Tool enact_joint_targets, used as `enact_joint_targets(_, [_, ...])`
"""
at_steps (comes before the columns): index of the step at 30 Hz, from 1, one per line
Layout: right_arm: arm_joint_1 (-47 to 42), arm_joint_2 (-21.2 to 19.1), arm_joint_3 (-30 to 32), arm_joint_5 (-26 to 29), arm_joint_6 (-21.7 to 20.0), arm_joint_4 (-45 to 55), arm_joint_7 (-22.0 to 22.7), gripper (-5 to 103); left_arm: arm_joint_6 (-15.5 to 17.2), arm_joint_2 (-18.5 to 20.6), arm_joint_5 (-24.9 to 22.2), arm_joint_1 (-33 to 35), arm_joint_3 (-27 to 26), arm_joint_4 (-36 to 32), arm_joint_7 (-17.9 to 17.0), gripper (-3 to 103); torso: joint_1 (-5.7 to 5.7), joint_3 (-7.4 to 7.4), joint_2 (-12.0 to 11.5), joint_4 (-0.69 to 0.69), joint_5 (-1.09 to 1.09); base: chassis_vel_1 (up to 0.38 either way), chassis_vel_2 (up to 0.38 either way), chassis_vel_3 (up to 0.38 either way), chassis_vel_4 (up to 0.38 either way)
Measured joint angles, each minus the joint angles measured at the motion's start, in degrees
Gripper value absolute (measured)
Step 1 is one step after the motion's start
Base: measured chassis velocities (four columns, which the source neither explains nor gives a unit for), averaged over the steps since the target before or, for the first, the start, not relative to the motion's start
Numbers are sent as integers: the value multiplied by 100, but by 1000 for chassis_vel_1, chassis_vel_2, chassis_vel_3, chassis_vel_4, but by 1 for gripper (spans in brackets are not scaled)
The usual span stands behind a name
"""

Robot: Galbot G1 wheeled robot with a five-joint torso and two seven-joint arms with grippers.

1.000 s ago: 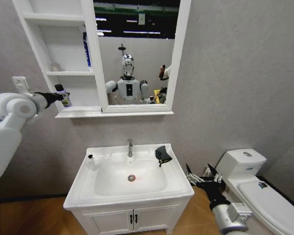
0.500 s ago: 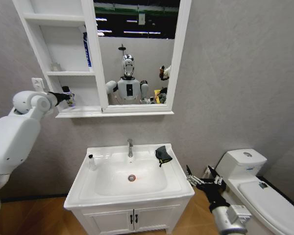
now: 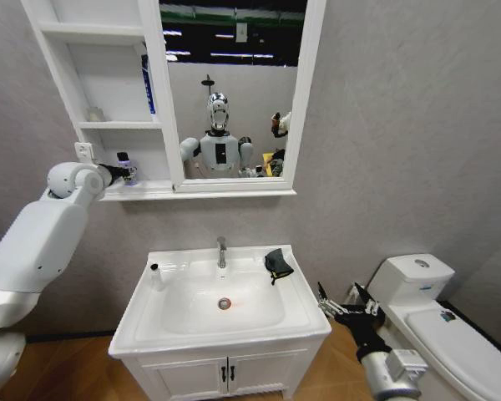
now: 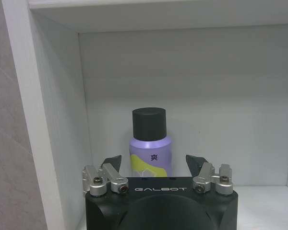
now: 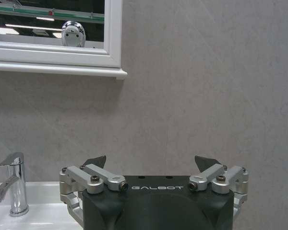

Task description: Move facial cleanser and shampoo from washbasin to cabinet, then wipe washbasin with towel.

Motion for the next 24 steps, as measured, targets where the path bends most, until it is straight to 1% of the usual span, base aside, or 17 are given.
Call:
enact_joint_targets(1, [0,0,2,-1,0,-2,0,100,-16,-21,2,3,-35,-32,-43,80,0,0,0,0,0,0,0,0,0])
enact_joint_targets(2, [0,0,2,-1,0,-2,0,100,-16,-21,2,3,-35,-32,-43,80,0,0,0,0,0,0,0,0,0])
enact_joint_targets(4, [-6,3,16,-1,3,-2,0,100,-50,-40,11,105,-262,-300,-242,90,0,0,0,-2,2,0,0,0,0])
enact_joint_targets(5, [-6,3,16,-1,3,-2,0,100,-50,-40,11,105,-262,-300,-242,90,0,0,0,-2,2,0,0,0,0])
enact_joint_targets(7, [-14,8,23,0,31,-1,8,100,-54,63,14,385,-602,-789,-419,98,1,0,0,-4,2,0,0,0,0])
enact_joint_targets(8, [-14,8,23,0,31,-1,8,100,-54,63,14,385,-602,-789,-419,98,1,0,0,-4,2,0,0,0,0])
enact_joint_targets(10, [-25,20,26,0,66,-3,20,100,-61,313,-37,1004,-1140,-1477,-514,100,0,-1,0,0,3,0,0,0,0])
enact_joint_targets(12, [-36,24,25,0,83,-12,23,100,-49,409,-106,1271,-1321,-1756,-581,100,0,0,0,6,-3,0,0,0,0])
enact_joint_targets(13, [-53,30,15,1,128,-39,31,100,-47,581,-307,1918,-1770,-2510,-785,100,0,-1,0,5,-1,0,0,0,0])
enact_joint_targets(16, [-59,30,10,0,146,-51,39,100,-69,632,-431,2308,-1993,-2923,-876,100,-1,-1,1,5,3,0,0,0,0])
enact_joint_targets(18, [-77,30,0,-2,172,-59,50,100,-490,633,-503,3711,-2530,-4027,-998,100,-1,-1,0,-1,-1,0,0,0,0])
enact_joint_targets(19, [-77,30,0,-2,172,-59,50,100,-490,633,-503,3711,-2530,-4027,-998,100,-1,-1,0,-1,-1,0,0,0,0])
enact_joint_targets(20, [-78,29,-2,-3,175,-59,50,100,-626,562,-403,4136,-2666,-4296,-998,100,-1,-1,1,-2,2,0,0,0,0])
enact_joint_targets(21, [-77,26,-16,-9,177,-65,50,100,-839,309,-20,4922,-2868,-4705,-929,100,-2,-2,1,-1,3,0,0,0,0])
enact_joint_targets(22, [-77,26,-16,-9,177,-65,50,100,-839,309,-20,4922,-2868,-4705,-929,100,-2,-2,1,-1,3,0,0,0,0])
enact_joint_targets(23, [-75,23,-29,-18,180,-73,50,100,-1018,90,315,5398,-2945,-4881,-816,100,-1,-1,0,0,0,0,0,0,0])
enact_joint_targets(24, [-74,24,-47,-35,189,-76,47,100,-1500,-348,1075,6170,-3013,-5017,-509,100,-1,-1,0,1,0,0,0,0,0])
